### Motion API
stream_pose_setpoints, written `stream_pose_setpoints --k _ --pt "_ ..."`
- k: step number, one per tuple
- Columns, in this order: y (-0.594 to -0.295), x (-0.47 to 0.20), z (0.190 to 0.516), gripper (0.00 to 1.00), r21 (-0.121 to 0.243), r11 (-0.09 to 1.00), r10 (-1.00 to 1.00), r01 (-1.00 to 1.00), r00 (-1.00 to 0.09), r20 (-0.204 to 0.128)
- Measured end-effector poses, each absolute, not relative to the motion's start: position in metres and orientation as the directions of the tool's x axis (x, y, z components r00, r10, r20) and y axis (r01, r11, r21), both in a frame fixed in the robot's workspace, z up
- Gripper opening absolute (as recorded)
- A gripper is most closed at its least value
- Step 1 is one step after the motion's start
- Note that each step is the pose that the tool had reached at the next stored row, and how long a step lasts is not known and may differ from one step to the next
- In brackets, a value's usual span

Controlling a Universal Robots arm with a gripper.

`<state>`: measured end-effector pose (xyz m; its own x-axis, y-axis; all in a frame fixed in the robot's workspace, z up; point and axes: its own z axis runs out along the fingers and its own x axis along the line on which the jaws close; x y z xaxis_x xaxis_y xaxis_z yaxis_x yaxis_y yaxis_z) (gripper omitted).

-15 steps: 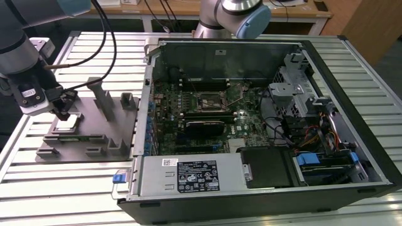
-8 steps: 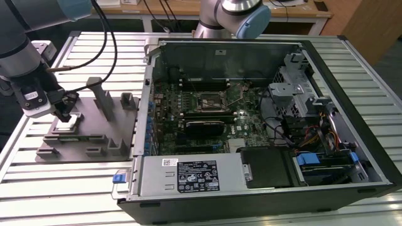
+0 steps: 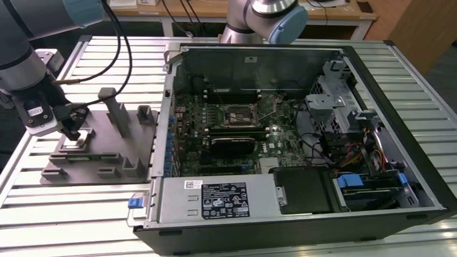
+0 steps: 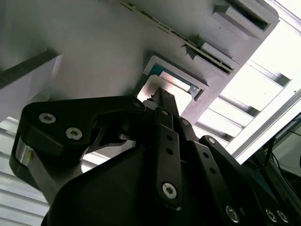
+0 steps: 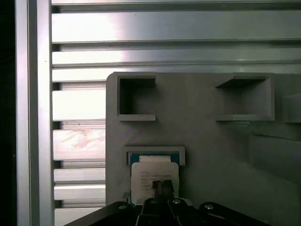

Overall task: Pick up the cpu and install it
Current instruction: 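Pick up the cpu and move it towards the insertion slot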

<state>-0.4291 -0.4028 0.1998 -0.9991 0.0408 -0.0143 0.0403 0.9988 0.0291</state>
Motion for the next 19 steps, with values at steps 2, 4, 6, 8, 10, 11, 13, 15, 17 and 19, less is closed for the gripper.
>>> stream_pose_setpoints --k 2,4,6,8,10,11,13,15,17,19 --pt "-0.4026 -0.4302 0.1985 0.11 0.029 0.999 0.041 0.04 -0.999 -0.014" --pt "-0.4026 -0.4305 0.1981 0.11 0.029 0.999 0.041 0.04 -0.999 -0.014" --pt "-0.4026 -0.4305 0.1981 0.11 0.029 0.999 0.041 0.04 -0.999 -0.014" --pt "-0.4026 -0.4306 0.1981 0.11 0.029 0.999 0.041 0.04 -0.999 -0.014" --pt "-0.4026 -0.4306 0.1981 0.11 0.029 0.999 0.041 0.04 -0.999 -0.014" --pt "-0.4026 -0.4306 0.198 0.11 0.029 0.999 0.041 0.04 -0.999 -0.014" --pt "-0.4026 -0.4306 0.198 0.17 0.029 0.999 0.041 0.04 -0.999 -0.014" --pt "-0.4026 -0.4306 0.198 0.23 0.029 0.999 0.041 0.04 -0.999 -0.014" --pt "-0.4026 -0.4306 0.198 0.35 0.029 0.999 0.041 0.04 -0.999 -0.014" --pt "-0.4026 -0.4306 0.198 0.41 0.029 0.999 0.041 0.04 -0.999 -0.014"
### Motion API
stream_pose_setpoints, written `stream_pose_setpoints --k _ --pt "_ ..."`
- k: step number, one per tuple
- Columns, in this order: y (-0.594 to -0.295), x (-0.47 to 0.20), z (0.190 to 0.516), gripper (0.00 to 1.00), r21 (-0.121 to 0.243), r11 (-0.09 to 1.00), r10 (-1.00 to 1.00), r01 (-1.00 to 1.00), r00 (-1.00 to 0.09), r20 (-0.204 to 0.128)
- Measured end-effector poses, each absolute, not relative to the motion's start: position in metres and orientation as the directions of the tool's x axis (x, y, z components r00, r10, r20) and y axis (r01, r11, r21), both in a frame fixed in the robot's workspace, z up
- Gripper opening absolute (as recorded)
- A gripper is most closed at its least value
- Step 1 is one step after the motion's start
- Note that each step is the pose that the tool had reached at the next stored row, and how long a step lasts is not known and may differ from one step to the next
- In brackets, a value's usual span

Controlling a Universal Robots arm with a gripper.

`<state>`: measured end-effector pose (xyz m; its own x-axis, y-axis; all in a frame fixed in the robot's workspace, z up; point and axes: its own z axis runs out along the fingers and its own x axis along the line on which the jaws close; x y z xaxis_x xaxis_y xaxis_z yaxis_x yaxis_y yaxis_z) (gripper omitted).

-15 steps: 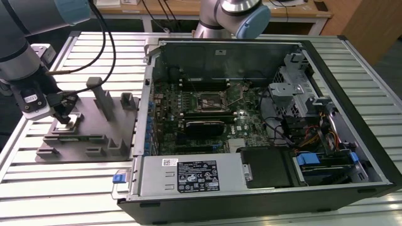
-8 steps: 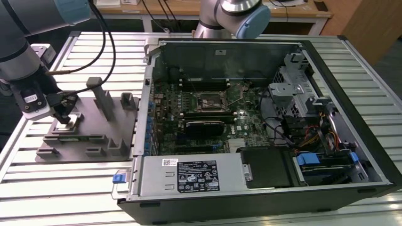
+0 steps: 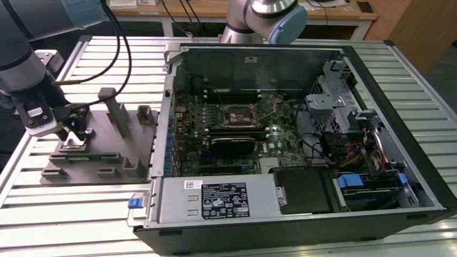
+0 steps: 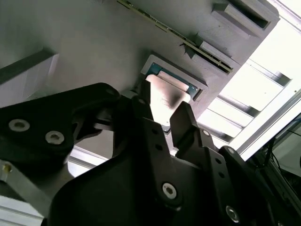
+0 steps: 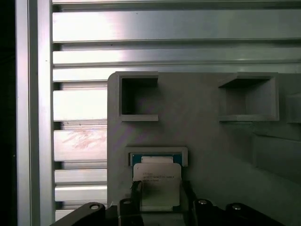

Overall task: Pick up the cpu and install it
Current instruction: 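Pick up the cpu and move it towards the insertion slot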

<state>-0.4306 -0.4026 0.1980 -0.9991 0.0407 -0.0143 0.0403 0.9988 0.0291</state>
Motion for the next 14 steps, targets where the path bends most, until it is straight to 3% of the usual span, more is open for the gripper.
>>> stream_pose_setpoints --k 2,4,5,14 --pt "-0.4026 -0.4306 0.1979 0.53 0.029 0.999 0.041 0.04 -0.999 -0.014" --pt "-0.4026 -0.4306 0.1979 0.53 0.029 0.999 0.041 0.04 -0.999 -0.014" --pt "-0.4026 -0.4306 0.1979 0.59 0.029 0.999 0.041 0.04 -0.999 -0.014" --pt "-0.4026 -0.4306 0.1937 0.59 0.025 0.999 0.041 0.04 -0.999 -0.014"
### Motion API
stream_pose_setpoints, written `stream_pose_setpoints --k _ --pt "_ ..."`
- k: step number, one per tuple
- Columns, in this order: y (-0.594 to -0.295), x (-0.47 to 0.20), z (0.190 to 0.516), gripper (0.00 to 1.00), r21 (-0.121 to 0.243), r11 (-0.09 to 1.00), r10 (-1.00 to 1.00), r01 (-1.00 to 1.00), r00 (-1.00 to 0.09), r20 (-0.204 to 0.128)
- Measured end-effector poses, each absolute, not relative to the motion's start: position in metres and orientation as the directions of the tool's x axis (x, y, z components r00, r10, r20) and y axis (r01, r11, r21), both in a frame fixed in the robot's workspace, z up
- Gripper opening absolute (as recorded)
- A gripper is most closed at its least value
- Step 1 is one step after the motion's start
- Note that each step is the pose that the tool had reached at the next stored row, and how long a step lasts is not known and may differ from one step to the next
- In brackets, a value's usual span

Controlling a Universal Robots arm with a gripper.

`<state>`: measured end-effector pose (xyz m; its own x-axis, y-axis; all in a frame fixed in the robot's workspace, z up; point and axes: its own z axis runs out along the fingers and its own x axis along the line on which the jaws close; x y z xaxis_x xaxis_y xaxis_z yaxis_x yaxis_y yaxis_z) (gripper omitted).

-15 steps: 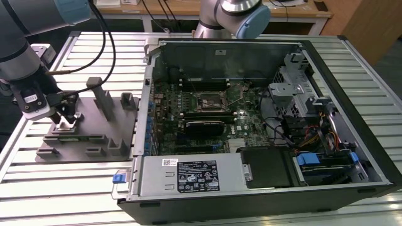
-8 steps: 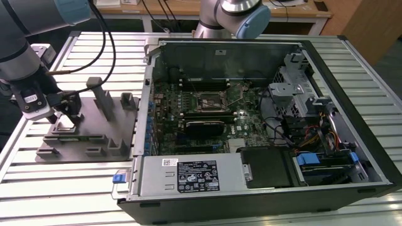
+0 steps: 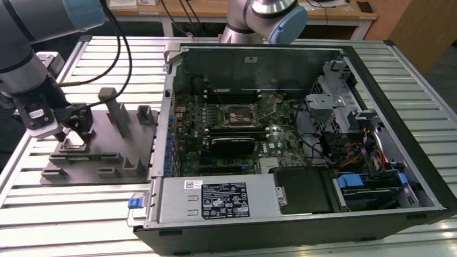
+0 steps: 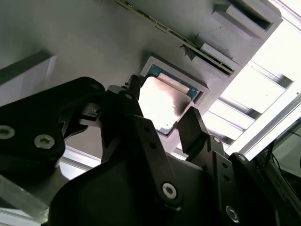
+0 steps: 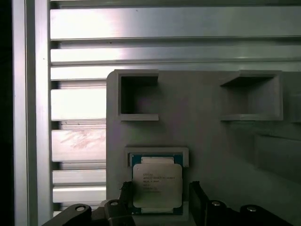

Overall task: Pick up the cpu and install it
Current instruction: 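Pick up the cpu and move it towards the insertion slot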

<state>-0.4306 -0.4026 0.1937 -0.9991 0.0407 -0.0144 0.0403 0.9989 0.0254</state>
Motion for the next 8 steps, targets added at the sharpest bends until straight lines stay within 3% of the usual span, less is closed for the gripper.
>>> stream_pose_setpoints --k 8 --pt "-0.4026 -0.4306 0.1893 0.59 0.024 0.999 0.041 0.04 -0.999 -0.015"
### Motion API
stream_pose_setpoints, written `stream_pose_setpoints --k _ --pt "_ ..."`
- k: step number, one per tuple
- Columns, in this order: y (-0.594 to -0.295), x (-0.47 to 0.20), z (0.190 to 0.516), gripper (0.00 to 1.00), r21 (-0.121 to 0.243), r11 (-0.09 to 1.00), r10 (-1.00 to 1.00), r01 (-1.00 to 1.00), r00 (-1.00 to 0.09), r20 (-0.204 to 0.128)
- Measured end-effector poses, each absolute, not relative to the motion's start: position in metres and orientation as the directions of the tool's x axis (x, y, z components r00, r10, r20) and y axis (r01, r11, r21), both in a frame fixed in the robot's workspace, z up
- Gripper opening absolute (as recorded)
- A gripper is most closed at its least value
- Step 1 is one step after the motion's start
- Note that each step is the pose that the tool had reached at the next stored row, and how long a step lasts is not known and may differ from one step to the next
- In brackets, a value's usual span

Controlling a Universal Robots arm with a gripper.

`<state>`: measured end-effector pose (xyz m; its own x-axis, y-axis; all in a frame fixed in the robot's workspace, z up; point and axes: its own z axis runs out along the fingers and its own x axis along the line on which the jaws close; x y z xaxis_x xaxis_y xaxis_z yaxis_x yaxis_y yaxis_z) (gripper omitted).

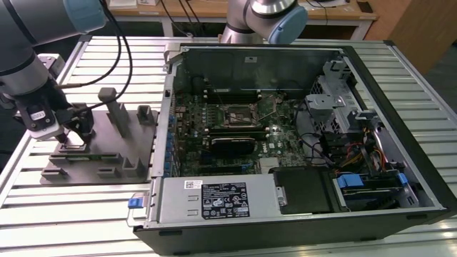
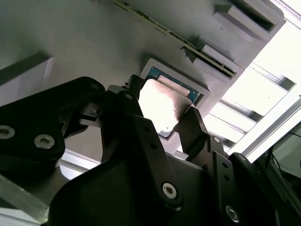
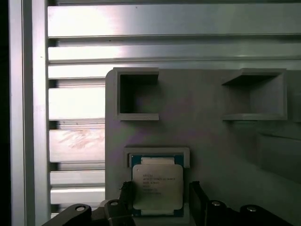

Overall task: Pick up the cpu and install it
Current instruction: 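Pick up the cpu and move it towards the insertion slot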

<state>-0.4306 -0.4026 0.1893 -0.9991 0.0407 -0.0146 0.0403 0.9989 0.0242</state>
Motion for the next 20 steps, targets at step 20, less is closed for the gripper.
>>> stream_pose_setpoints --k 20 --pt "-0.4025 -0.4311 0.1869 0.66 0.024 0.999 0.041 0.04 -0.999 -0.015"
